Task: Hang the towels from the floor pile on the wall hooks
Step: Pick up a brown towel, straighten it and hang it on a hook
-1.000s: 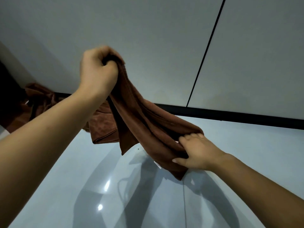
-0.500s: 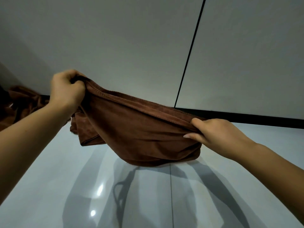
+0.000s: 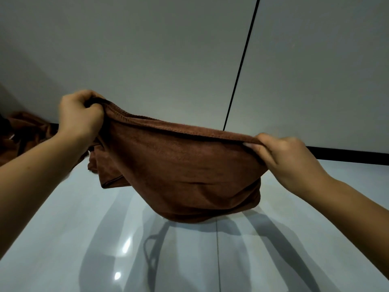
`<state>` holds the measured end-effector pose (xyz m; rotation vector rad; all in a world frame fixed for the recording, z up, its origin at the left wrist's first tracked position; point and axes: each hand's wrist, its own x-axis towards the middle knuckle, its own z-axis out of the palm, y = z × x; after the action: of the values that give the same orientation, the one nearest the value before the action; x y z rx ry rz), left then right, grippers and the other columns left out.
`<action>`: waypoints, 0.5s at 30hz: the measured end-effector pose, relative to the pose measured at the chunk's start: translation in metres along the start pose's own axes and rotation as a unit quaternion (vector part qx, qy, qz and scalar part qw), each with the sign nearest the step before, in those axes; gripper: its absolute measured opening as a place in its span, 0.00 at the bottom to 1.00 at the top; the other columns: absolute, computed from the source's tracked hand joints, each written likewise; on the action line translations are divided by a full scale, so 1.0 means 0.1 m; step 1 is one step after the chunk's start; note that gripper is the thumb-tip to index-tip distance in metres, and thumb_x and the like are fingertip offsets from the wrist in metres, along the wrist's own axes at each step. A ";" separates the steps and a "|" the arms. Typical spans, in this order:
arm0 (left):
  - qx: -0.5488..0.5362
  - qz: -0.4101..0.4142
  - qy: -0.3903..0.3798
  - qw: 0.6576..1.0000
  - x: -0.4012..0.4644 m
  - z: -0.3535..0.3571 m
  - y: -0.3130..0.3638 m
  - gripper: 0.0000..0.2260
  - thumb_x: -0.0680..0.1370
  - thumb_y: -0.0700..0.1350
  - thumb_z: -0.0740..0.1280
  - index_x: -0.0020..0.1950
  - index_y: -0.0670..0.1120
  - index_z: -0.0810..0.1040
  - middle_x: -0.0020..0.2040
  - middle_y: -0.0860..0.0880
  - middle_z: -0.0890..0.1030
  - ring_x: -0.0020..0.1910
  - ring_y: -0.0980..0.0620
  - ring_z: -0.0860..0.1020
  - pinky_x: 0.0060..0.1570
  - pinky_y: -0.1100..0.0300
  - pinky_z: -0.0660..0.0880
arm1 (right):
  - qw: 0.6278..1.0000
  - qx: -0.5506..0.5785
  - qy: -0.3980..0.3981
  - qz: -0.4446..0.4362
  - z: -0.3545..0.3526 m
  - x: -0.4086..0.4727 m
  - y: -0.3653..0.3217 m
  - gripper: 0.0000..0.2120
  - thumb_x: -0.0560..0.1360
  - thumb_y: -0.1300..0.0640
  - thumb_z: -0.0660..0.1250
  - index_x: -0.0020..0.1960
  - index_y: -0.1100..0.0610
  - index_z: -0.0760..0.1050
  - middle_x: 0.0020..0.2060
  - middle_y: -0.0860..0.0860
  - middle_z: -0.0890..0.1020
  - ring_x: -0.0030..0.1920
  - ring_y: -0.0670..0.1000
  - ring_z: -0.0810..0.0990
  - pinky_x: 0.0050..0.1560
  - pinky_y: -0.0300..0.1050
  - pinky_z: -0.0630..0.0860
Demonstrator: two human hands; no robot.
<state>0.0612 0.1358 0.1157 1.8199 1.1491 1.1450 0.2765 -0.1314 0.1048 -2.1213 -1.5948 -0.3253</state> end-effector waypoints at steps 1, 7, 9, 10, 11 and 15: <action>0.002 0.001 0.002 1.000 0.01 0.00 0.00 0.16 0.72 0.27 0.53 0.46 0.41 0.76 0.35 0.50 0.74 0.43 0.46 0.75 0.45 0.56 0.73 | 0.999 0.027 0.012 0.017 -0.02 0.02 -0.01 0.32 0.74 0.34 0.49 0.42 0.60 0.76 0.25 0.51 0.73 0.27 0.56 0.73 0.28 0.48 0.69; 0.009 0.010 0.035 0.999 0.07 -0.01 0.05 0.16 0.72 0.29 0.54 0.50 0.40 0.78 0.35 0.52 0.73 0.34 0.54 0.73 0.40 0.58 0.74 | 0.966 0.211 0.102 0.106 -0.21 0.15 -0.12 0.31 0.74 0.40 0.63 0.31 0.68 0.72 0.26 0.65 0.71 0.27 0.59 0.71 0.28 0.54 0.71; 0.009 0.014 0.042 0.999 0.09 -0.02 0.04 0.16 0.72 0.29 0.54 0.51 0.38 0.78 0.35 0.53 0.73 0.38 0.49 0.75 0.42 0.58 0.74 | 0.976 0.181 0.098 0.073 -0.29 0.17 -0.16 0.31 0.74 0.39 0.62 0.29 0.67 0.71 0.23 0.64 0.69 0.25 0.58 0.69 0.26 0.51 0.69; 0.007 0.014 0.043 0.999 0.09 -0.03 0.04 0.16 0.72 0.29 0.54 0.51 0.38 0.79 0.34 0.53 0.73 0.41 0.47 0.75 0.44 0.57 0.74 | 0.988 0.119 0.093 0.023 -0.32 0.17 -0.17 0.30 0.74 0.40 0.60 0.27 0.64 0.69 0.21 0.59 0.67 0.23 0.55 0.67 0.24 0.49 0.65; 0.004 0.008 0.044 0.999 0.09 -0.04 0.03 0.16 0.71 0.29 0.54 0.50 0.38 0.79 0.34 0.53 0.73 0.41 0.47 0.75 0.45 0.56 0.74 | 0.995 0.038 0.083 -0.034 -0.34 0.17 -0.19 0.28 0.75 0.41 0.58 0.25 0.60 0.66 0.19 0.54 0.64 0.21 0.53 0.64 0.22 0.45 0.60; -0.056 -0.078 0.062 0.993 0.10 -0.08 0.02 0.17 0.69 0.29 0.53 0.34 0.47 0.73 0.32 0.47 0.71 0.32 0.48 0.73 0.41 0.52 0.74 | 0.977 -0.168 0.005 -0.134 -0.25 0.09 -0.19 0.24 0.77 0.43 0.52 0.27 0.54 0.65 0.17 0.49 0.66 0.16 0.52 0.65 0.26 0.31 0.51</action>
<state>0.0567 0.1447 0.1238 1.5644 1.2492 1.2178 0.2634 -0.1316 0.1344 -2.1320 -1.9356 -0.7398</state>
